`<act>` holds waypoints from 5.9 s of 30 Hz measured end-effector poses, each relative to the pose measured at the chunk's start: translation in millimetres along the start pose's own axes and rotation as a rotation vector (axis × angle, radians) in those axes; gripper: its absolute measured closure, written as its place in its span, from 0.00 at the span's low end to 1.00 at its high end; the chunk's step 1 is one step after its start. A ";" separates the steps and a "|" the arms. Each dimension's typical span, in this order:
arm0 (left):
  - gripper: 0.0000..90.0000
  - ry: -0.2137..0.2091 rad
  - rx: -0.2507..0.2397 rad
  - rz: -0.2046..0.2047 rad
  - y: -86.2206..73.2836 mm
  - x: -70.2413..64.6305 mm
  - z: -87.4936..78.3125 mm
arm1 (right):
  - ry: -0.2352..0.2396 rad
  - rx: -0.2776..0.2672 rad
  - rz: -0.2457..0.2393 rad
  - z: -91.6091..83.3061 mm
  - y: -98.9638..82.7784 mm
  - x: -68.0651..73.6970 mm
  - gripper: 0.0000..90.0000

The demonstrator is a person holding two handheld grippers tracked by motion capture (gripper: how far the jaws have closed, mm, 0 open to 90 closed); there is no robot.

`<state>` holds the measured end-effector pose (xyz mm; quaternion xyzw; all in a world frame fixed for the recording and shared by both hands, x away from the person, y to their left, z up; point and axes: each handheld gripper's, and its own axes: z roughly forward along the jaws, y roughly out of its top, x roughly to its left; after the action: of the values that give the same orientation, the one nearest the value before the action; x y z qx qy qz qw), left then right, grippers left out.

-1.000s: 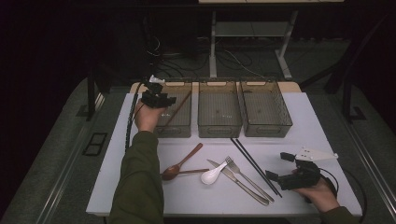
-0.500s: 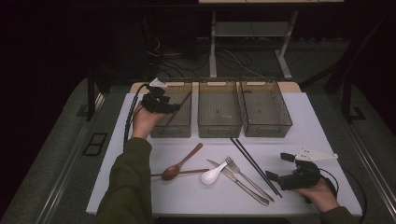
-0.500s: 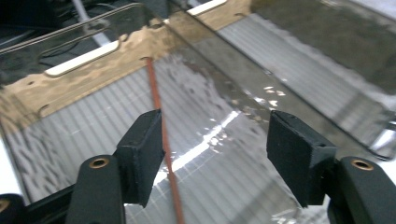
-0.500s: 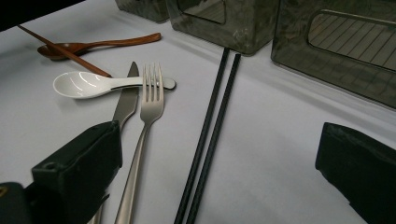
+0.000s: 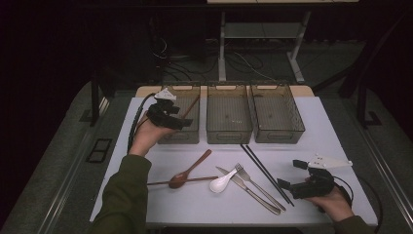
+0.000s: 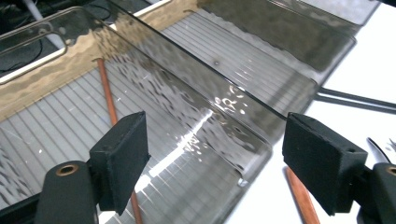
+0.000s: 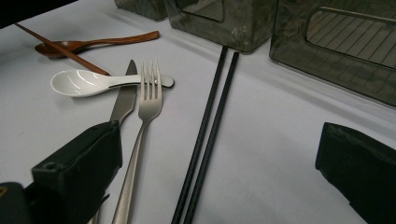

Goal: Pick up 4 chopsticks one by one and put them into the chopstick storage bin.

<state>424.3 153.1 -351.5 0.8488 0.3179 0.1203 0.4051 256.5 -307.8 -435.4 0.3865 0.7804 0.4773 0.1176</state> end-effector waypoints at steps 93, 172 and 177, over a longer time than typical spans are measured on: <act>0.92 -0.220 0.223 0.135 -124.6 -81.0 -18.5 | -0.008 0.012 -0.013 -1.0 -1.0 0.6 0.01; 0.94 -0.039 -0.024 -0.022 -73.6 -65.4 -46.0 | -0.008 0.027 -0.014 2.9 -2.2 0.8 0.01; 0.94 -0.029 -0.025 -0.031 -70.8 -61.5 -42.9 | -0.008 0.025 -0.010 3.4 -2.2 -0.3 0.01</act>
<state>326.0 173.4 -374.8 0.8403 0.3237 0.1057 0.4219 257.5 -306.3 -439.1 0.3859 0.7877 0.4653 0.1183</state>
